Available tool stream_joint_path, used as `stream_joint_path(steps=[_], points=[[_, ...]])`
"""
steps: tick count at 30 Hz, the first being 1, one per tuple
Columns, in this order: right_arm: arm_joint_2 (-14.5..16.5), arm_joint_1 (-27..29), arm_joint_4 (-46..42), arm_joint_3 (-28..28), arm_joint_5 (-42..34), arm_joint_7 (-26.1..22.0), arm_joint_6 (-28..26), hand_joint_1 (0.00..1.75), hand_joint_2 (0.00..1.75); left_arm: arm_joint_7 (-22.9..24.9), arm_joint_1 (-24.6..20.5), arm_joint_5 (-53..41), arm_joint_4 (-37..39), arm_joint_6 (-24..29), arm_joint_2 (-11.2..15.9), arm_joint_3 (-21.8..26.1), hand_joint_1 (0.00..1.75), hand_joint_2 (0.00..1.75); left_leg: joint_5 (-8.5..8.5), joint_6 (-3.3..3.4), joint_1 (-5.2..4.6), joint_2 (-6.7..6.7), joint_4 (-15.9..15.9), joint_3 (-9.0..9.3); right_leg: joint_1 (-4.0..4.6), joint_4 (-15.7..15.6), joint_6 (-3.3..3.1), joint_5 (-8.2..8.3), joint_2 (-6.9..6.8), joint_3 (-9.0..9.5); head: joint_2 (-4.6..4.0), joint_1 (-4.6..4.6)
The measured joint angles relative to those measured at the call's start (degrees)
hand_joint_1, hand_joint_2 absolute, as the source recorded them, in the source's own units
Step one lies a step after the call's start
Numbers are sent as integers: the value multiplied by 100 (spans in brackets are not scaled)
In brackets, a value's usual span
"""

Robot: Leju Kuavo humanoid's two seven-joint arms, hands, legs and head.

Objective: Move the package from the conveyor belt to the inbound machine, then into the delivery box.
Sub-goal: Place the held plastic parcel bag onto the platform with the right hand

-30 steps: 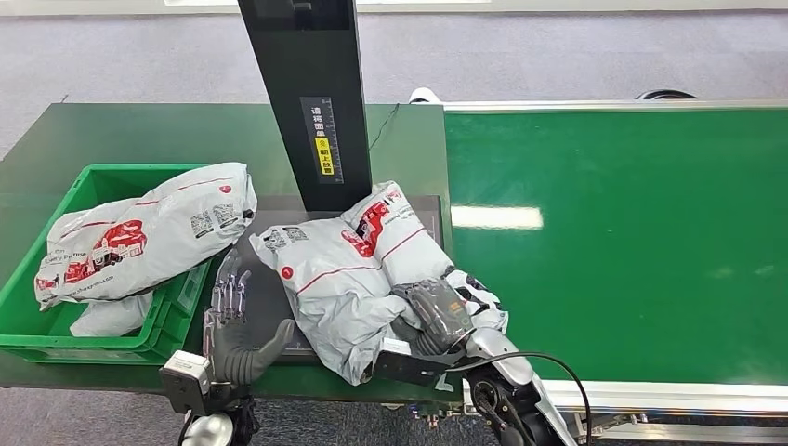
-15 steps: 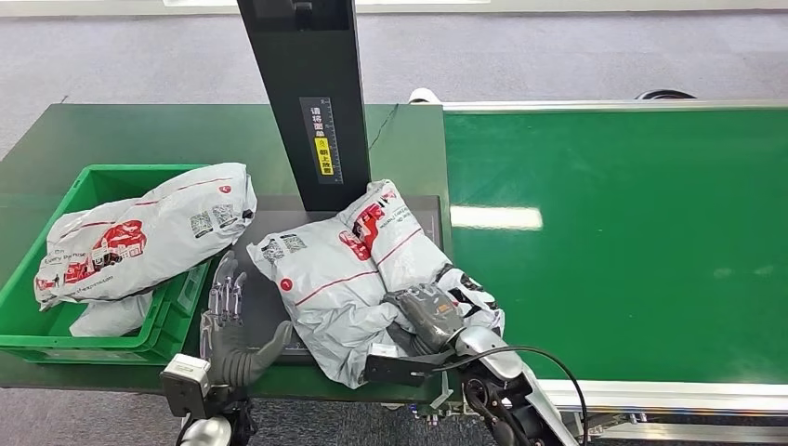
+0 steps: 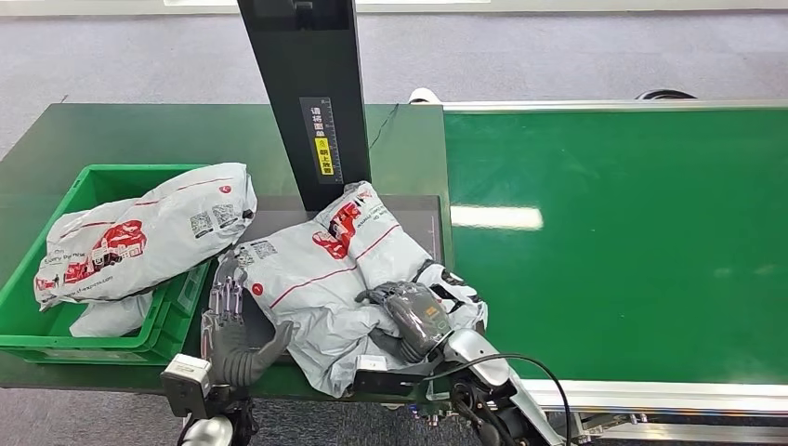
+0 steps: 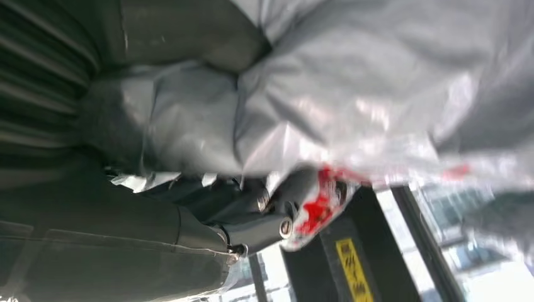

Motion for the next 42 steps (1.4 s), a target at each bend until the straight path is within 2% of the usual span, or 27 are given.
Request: stream_joint_path(steps=[5, 9, 15, 23, 25, 27, 32, 35, 42], points=[[62, -1, 115, -129, -138, -107, -278, 0, 175, -1, 1, 0, 0, -11, -26, -4, 0, 175, 0, 0, 0, 0, 0, 0, 0, 0, 0, 0, 0, 0, 0, -1], [98, 0, 166, -232, -322, -190, -397, 0, 0, -1, 0, 0, 0, -30, -40, -8, 0, 175, 0, 0, 0, 0, 0, 0, 0, 0, 0, 0, 0, 0, 0, 0], [107, 6, 251, -442, -543, -247, -732, 0, 0, 1, -25, -2, 7, -79, -40, -63, 0, 175, 0, 0, 0, 0, 0, 0, 0, 0, 0, 0, 0, -1, 0, 0], [108, 45, 317, -590, -749, -313, -817, 0, 0, 1, -62, -2, 21, -92, -40, -98, 0, 175, 0, 0, 0, 0, 0, 0, 0, 0, 0, 0, 0, -1, 0, -1], [110, 78, 303, -654, -1039, -372, -630, 0, 87, 1, -82, -2, 37, -104, -40, -114, 0, 175, 0, 0, 0, 0, 0, 0, 0, 0, 0, 0, 0, -1, 0, -1], [111, 140, 230, -741, -1502, -476, -178, 0, 175, 4, -100, -2, 63, -112, -37, -132, 0, 175, 0, 0, 0, 0, 0, 0, 0, 0, 0, 0, 0, -1, 0, 0], [93, 391, -289, -994, -2821, -861, 1001, 0, 175, 7, -107, -4, 110, -138, -18, -171, 0, 175, 0, 0, 0, 0, 0, -1, 0, 0, 0, 0, 0, -2, 0, -1], [73, 551, -719, -1151, -3450, -926, 1627, 0, 175, 6, -106, -55, 112, -172, -5, -218, 0, 175, 0, 0, 0, -1, 0, -1, 0, 0, 0, 0, 0, -2, 0, -1], [8, 813, -1448, -1453, -3842, -905, 2211, 0, 175, 6, -98, -215, 98, -161, 18, -359, 0, 175, 0, 0, 0, -1, 0, -1, 0, 0, 0, 0, 0, -1, 0, 0]])
